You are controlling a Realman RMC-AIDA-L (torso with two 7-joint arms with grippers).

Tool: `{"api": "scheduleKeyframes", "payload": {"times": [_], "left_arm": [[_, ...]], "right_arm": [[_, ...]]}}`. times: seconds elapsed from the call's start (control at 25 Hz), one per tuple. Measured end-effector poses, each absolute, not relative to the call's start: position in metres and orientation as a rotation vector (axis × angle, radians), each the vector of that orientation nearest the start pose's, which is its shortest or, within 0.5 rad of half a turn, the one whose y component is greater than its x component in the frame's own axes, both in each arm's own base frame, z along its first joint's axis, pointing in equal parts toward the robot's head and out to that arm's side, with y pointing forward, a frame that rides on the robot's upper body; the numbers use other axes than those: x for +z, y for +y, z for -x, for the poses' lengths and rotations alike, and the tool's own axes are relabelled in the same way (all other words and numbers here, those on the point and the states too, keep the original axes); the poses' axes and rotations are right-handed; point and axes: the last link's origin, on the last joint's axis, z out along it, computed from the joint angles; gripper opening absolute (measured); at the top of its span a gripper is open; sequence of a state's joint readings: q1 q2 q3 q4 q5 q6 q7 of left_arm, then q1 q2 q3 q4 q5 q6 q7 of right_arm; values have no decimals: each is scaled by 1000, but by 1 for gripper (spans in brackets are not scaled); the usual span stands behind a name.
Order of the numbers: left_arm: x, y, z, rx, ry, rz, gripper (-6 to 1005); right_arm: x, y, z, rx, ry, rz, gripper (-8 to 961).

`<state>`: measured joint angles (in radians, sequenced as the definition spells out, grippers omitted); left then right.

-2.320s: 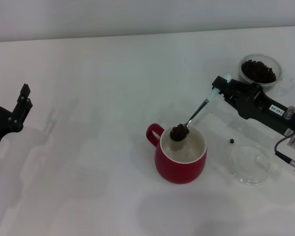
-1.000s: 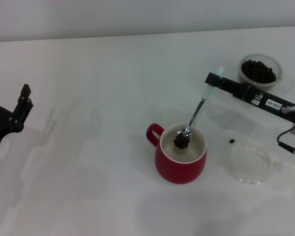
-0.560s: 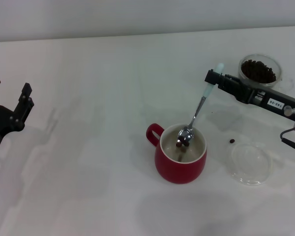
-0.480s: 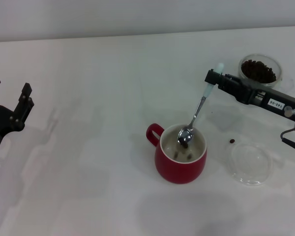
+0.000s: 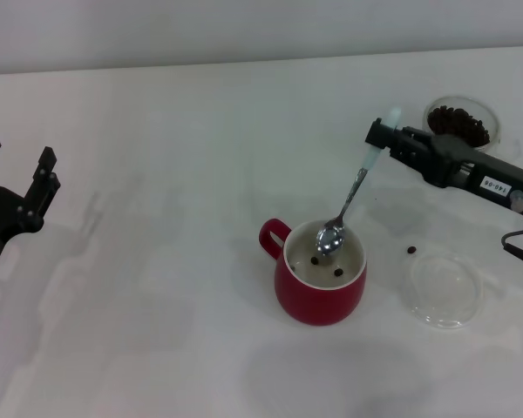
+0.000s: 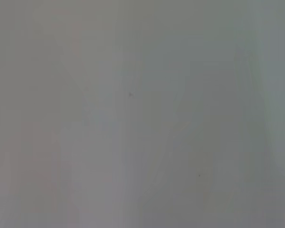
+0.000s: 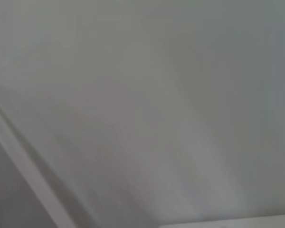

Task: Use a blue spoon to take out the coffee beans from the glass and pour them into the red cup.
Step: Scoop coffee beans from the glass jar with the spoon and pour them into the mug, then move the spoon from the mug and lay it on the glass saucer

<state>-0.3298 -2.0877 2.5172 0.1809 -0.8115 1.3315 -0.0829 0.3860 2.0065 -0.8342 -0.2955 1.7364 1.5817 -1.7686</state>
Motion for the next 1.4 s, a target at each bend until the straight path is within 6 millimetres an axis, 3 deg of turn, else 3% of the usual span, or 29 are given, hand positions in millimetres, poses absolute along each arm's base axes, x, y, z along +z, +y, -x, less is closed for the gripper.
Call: {"api": "scheduleKeyframes", "payload": {"times": [0.56, 1.0, 1.4], "left_arm": [[-40, 283, 316, -739, -371, 1778, 682], [-38, 285, 317, -734, -369, 1771, 683], [-38, 290, 314, -743, -356, 1775, 683]], "right_arm": [[26, 276, -301, 1501, 1237, 2119, 156], [55, 256, -333, 1444, 1171, 1984, 161], [50, 247, -345, 1310, 1095, 2019, 165]]}}
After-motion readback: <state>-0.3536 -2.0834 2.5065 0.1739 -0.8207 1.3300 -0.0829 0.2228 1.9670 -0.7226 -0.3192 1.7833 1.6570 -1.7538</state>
